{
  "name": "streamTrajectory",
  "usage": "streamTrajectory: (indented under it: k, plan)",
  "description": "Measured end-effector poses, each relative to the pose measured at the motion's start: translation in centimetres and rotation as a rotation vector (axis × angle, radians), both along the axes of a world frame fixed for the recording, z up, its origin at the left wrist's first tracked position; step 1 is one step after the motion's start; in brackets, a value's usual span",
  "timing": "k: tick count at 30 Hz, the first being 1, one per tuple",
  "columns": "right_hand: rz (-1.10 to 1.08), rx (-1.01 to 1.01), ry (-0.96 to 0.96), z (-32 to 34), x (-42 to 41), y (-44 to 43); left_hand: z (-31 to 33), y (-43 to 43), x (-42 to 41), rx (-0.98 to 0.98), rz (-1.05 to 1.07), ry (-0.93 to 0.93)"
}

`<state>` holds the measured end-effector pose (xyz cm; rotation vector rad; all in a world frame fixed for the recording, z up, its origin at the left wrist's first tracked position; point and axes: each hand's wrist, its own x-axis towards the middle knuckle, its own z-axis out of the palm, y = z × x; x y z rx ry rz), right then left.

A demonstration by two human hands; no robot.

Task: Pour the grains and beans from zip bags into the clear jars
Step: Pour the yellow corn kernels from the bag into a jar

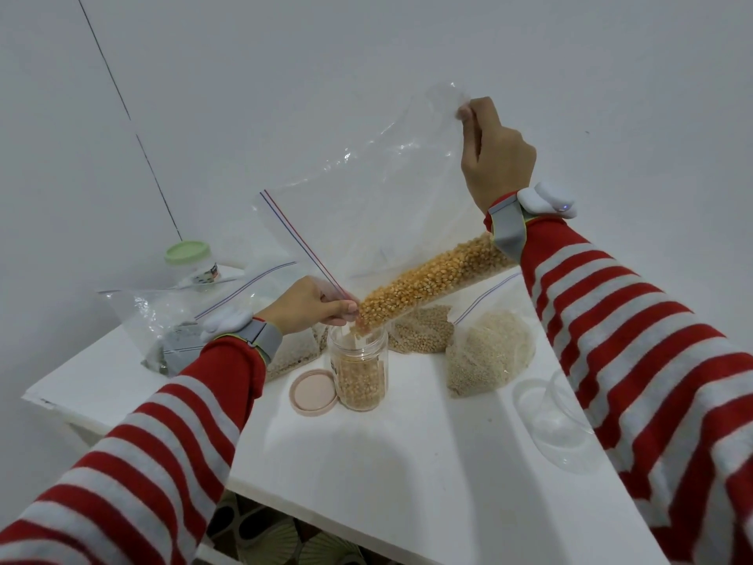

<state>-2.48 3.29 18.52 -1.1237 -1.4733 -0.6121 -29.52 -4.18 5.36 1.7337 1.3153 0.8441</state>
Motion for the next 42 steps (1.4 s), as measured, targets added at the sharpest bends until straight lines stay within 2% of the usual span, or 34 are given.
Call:
streamTrajectory:
  k: [24, 42]
  plan:
    - [-0.005, 0.077, 0.022, 0.39, -0.13, 0.06, 0.21, 0.14, -0.20, -0.006, -0.028, -0.003]
    - [0.013, -0.018, 0.003, 0.42, 0.13, -0.44, 0.24, 0.00, -0.19, -0.002, -0.027, -0.003]
